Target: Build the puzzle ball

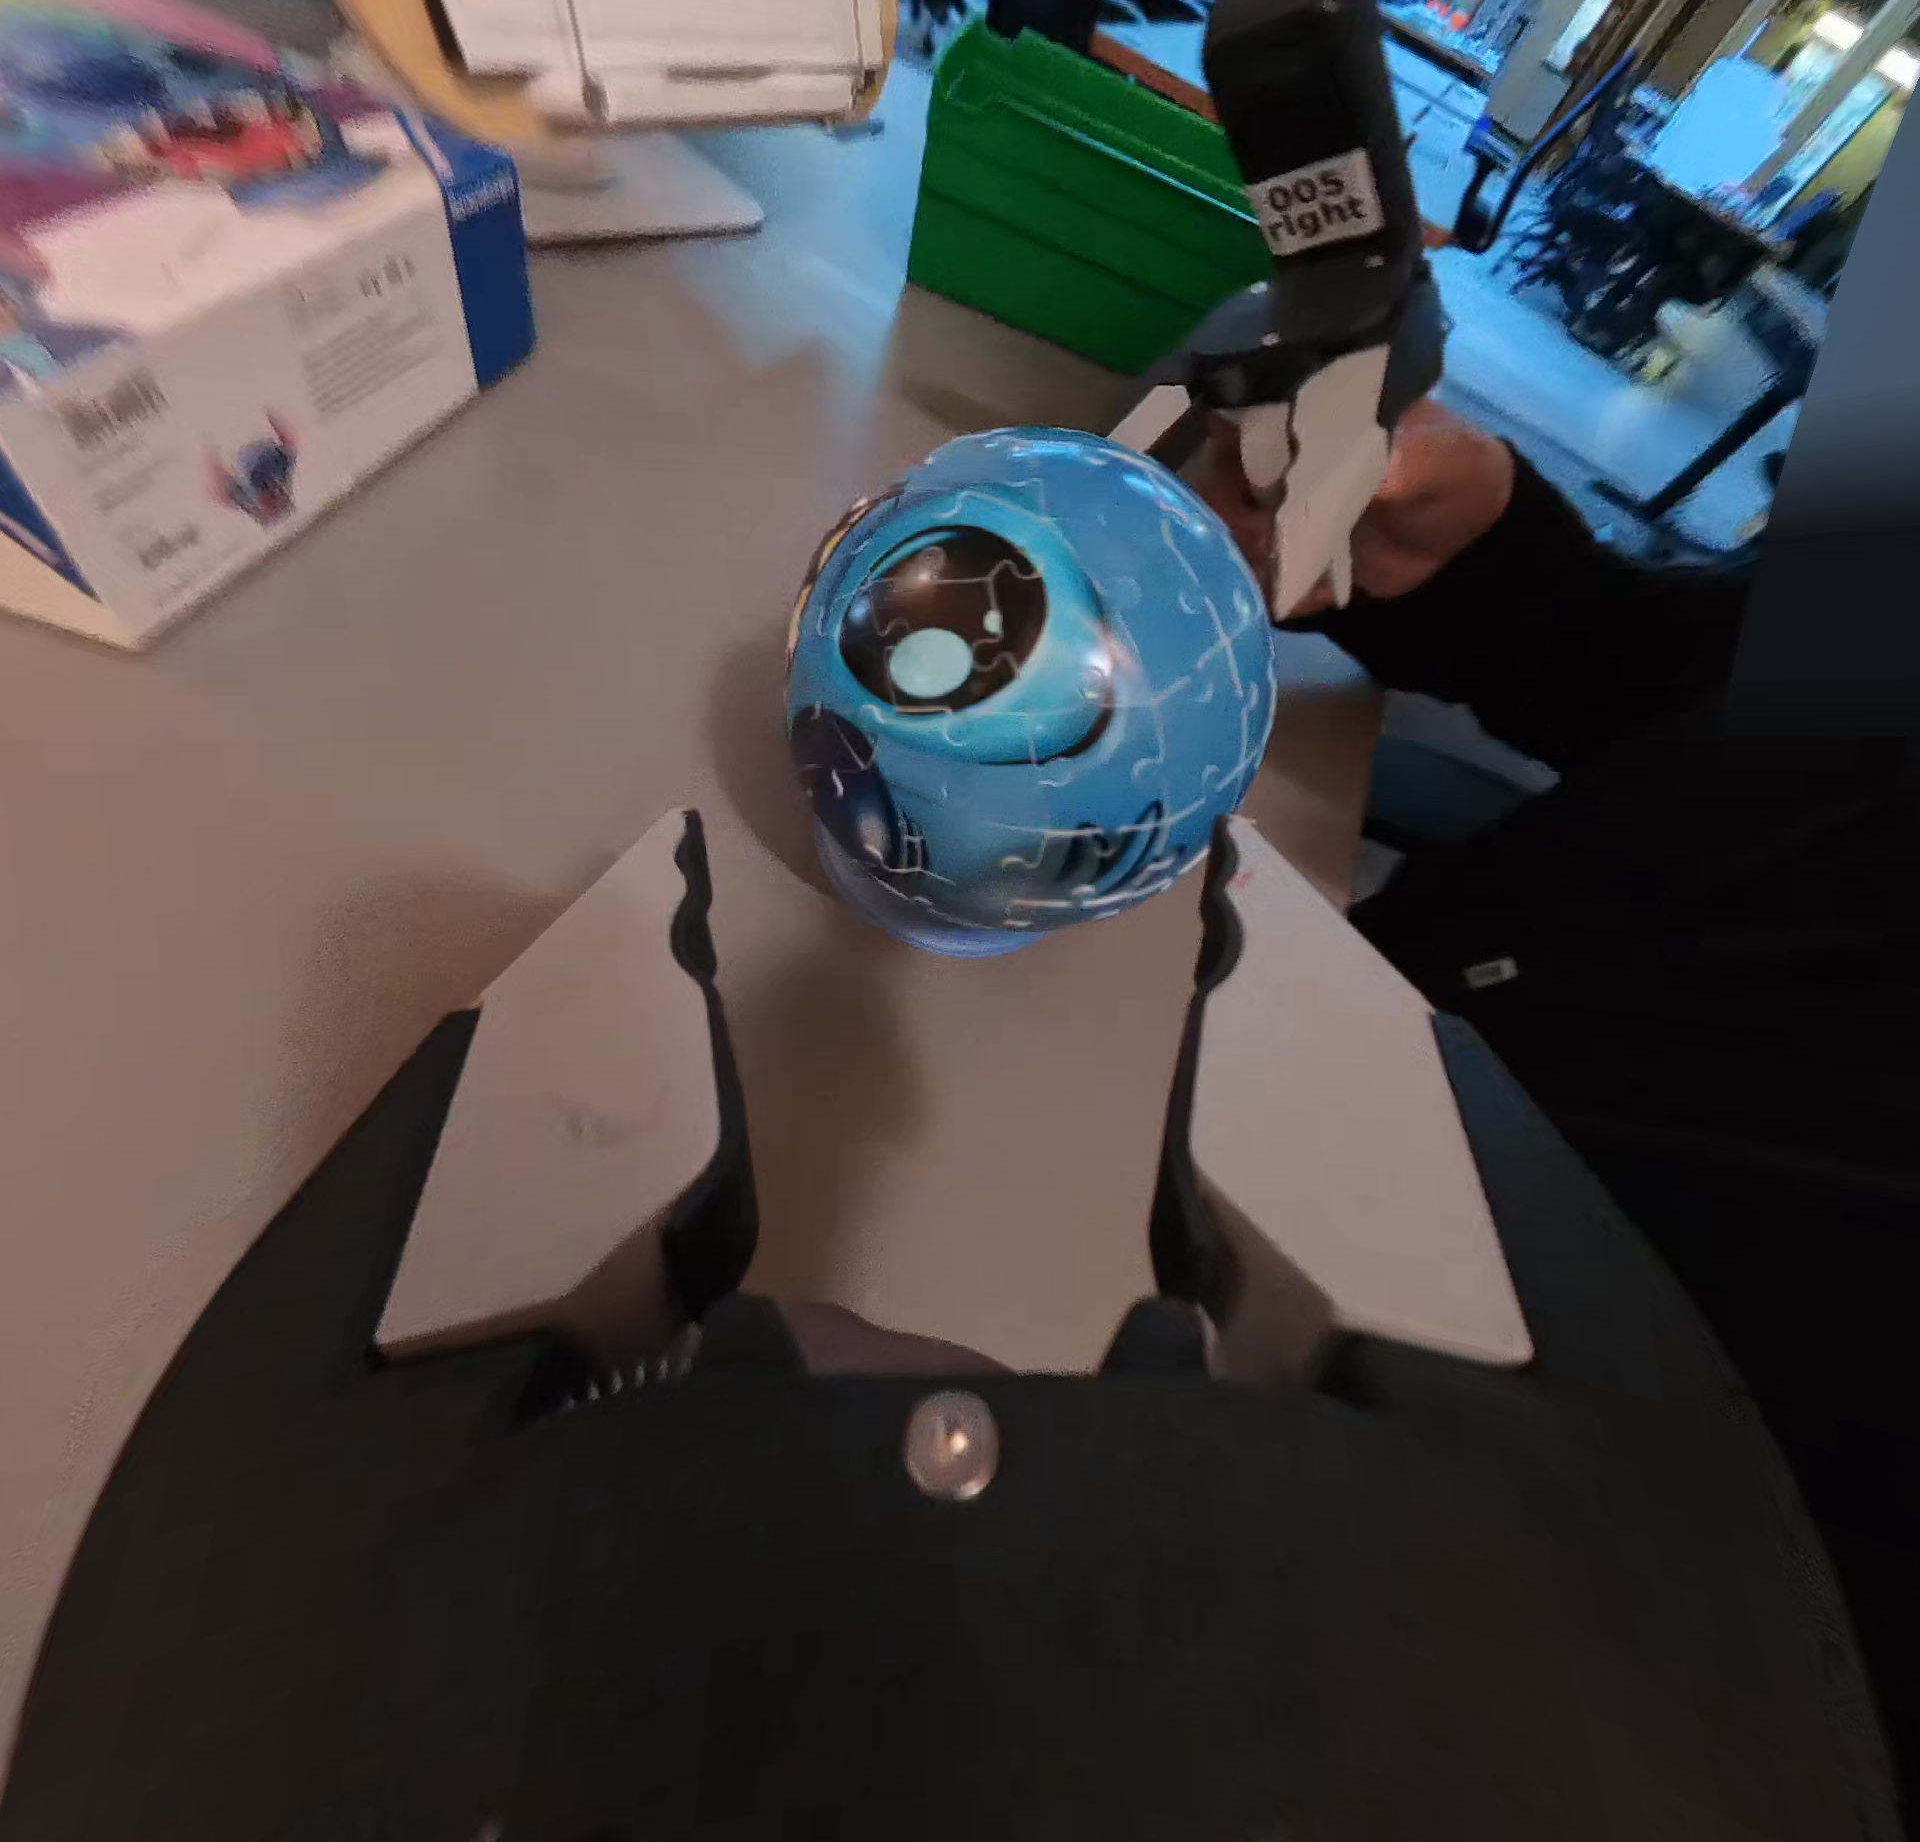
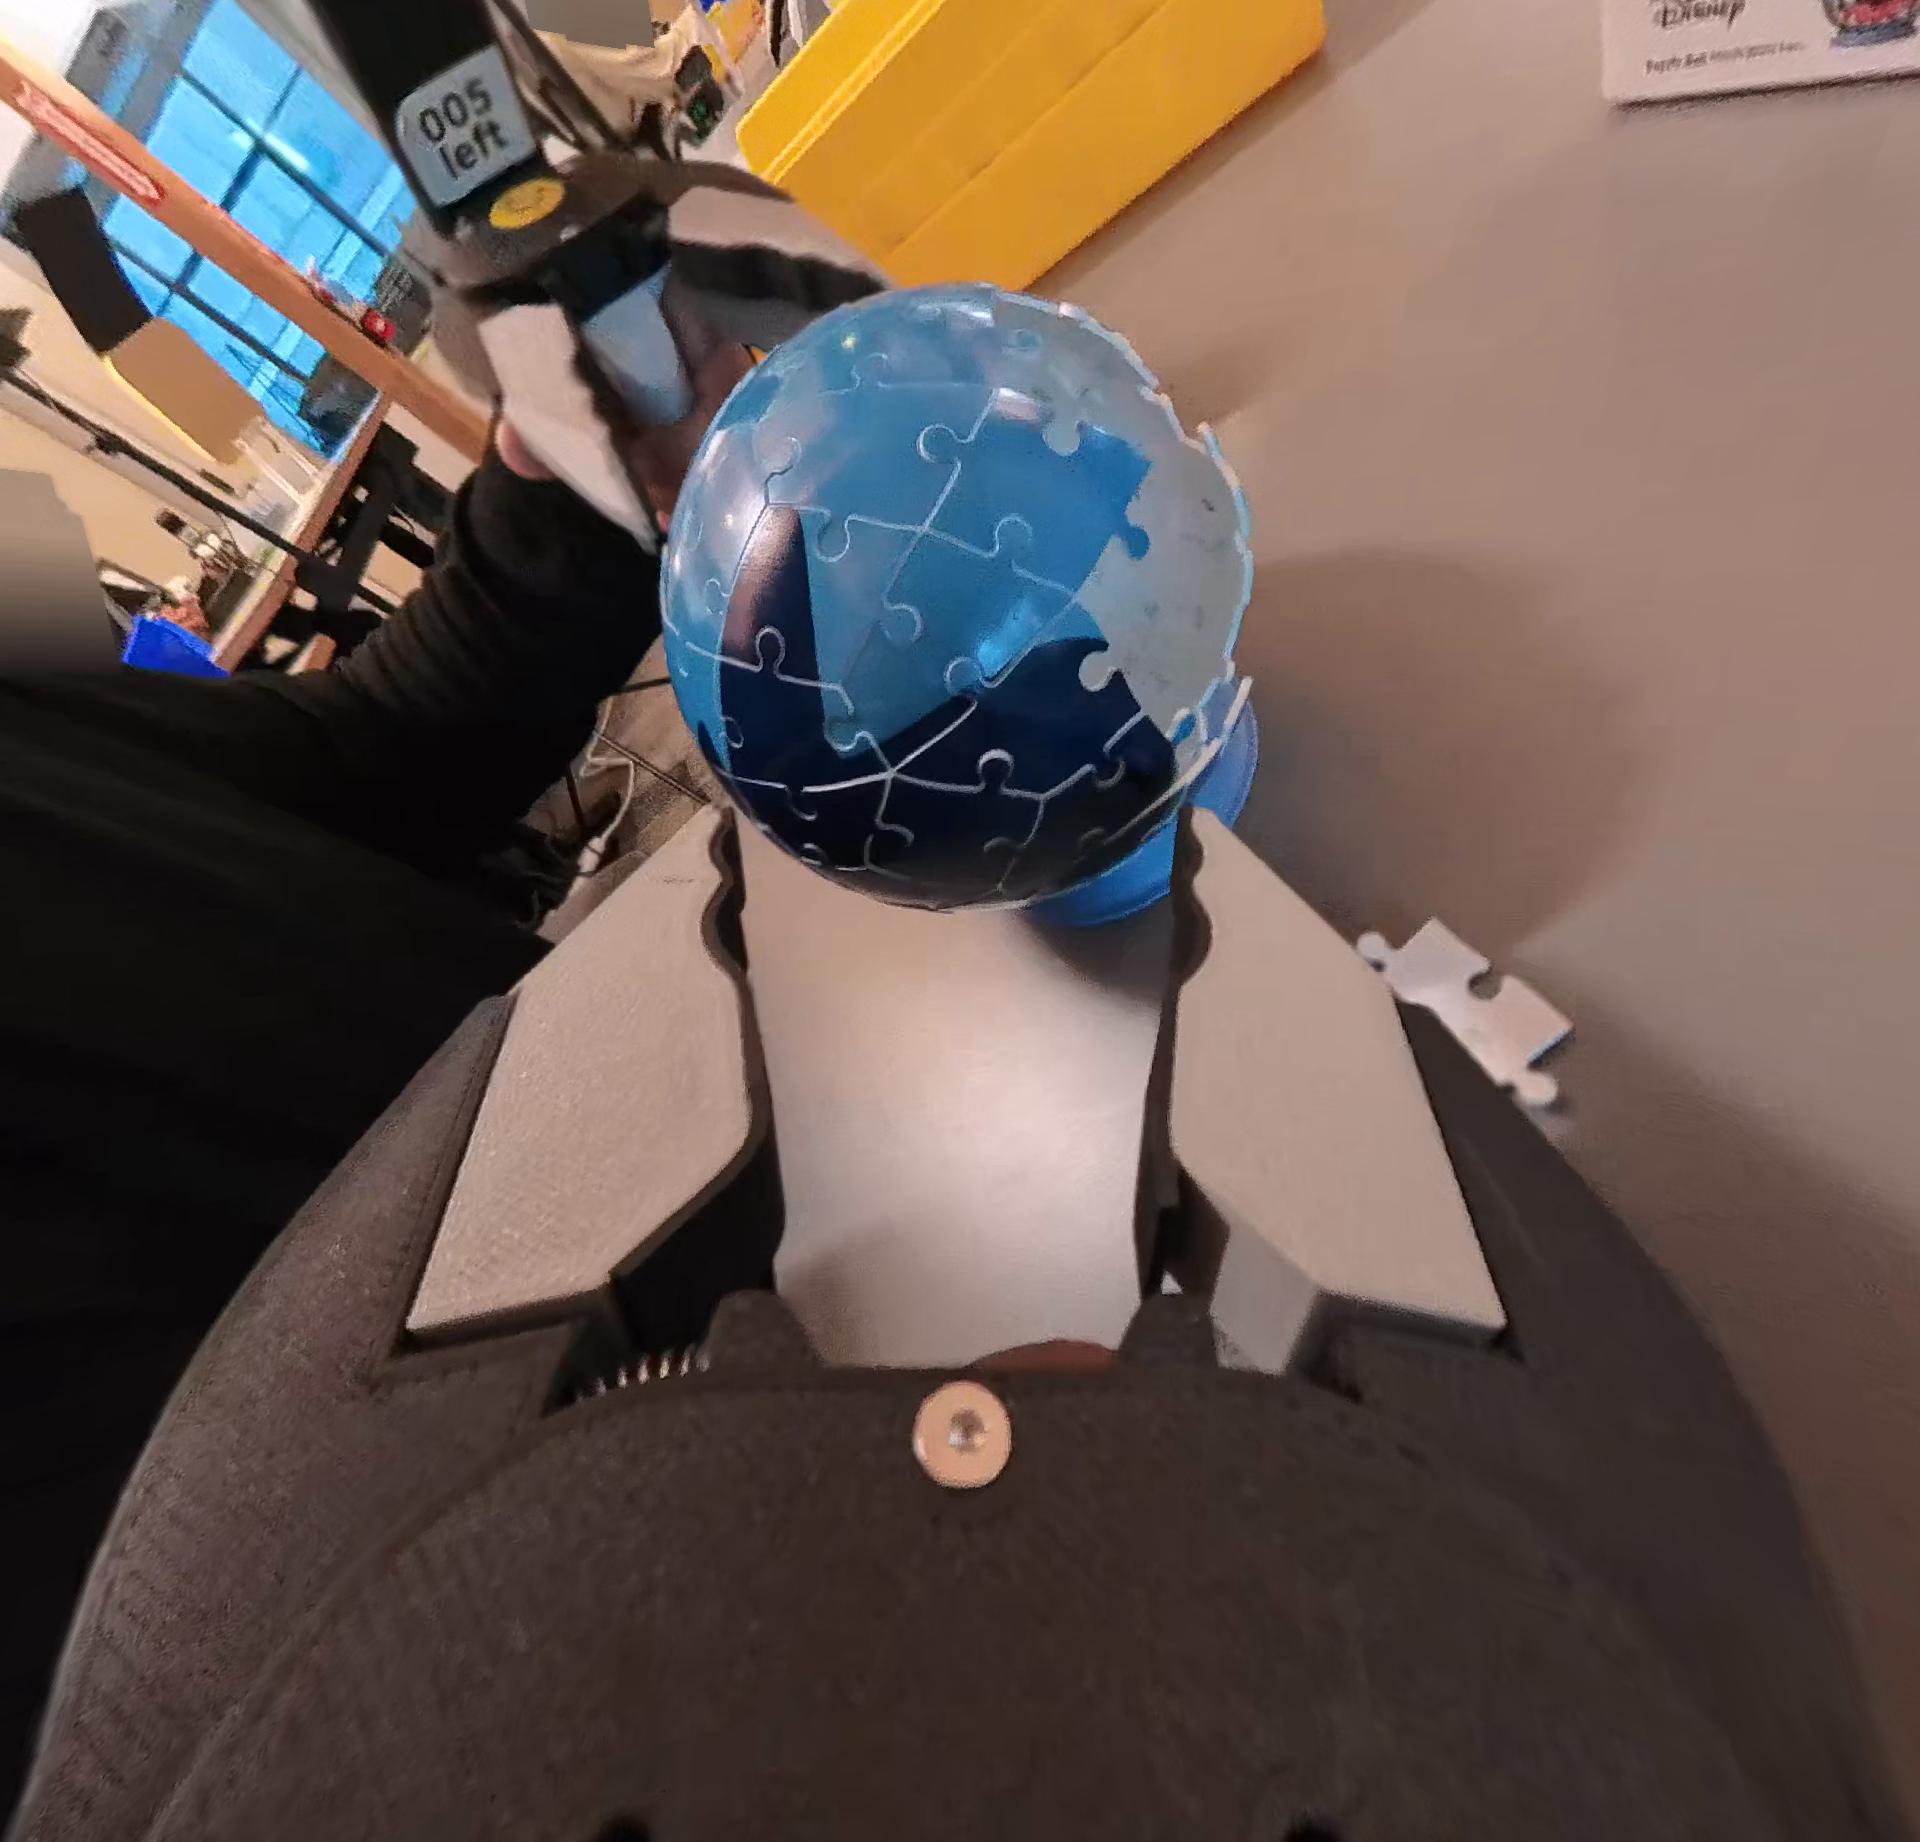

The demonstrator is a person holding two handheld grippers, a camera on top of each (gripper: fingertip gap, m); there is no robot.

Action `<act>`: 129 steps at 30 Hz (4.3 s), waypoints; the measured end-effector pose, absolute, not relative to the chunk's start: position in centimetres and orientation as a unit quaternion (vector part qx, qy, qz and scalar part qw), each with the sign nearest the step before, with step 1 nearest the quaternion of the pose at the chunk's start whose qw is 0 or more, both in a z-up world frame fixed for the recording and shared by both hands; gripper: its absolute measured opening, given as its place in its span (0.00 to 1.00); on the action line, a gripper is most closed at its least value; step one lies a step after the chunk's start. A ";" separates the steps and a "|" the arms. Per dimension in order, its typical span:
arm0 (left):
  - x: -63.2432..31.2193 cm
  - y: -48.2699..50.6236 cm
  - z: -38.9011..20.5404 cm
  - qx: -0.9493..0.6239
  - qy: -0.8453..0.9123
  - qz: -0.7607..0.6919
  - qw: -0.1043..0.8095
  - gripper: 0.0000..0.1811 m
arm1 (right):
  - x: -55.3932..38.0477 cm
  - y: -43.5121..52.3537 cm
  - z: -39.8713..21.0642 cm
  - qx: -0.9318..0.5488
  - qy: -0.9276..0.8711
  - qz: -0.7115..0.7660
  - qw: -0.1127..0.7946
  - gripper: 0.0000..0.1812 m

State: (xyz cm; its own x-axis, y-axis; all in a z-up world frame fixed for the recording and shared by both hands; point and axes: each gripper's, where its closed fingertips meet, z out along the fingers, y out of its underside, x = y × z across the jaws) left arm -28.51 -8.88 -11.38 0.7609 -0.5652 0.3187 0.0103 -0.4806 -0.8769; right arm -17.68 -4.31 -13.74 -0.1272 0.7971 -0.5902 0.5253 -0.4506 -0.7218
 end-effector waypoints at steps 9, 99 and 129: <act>-25.7 -6.3 -12.1 -0.803 0.137 -0.450 0.365 0.49 | -18.9 -5.4 -14.6 -0.677 -0.472 0.559 0.087 0.49; -23.6 8.6 -6.4 -0.792 0.264 -0.345 0.429 0.00 | -20.3 10.4 -8.7 -0.551 -0.626 0.381 0.399 0.09; -26.3 6.0 -6.8 -0.771 0.280 -0.243 0.518 0.00 | -26.7 6.0 -6.2 -0.491 -0.684 0.452 0.295 0.00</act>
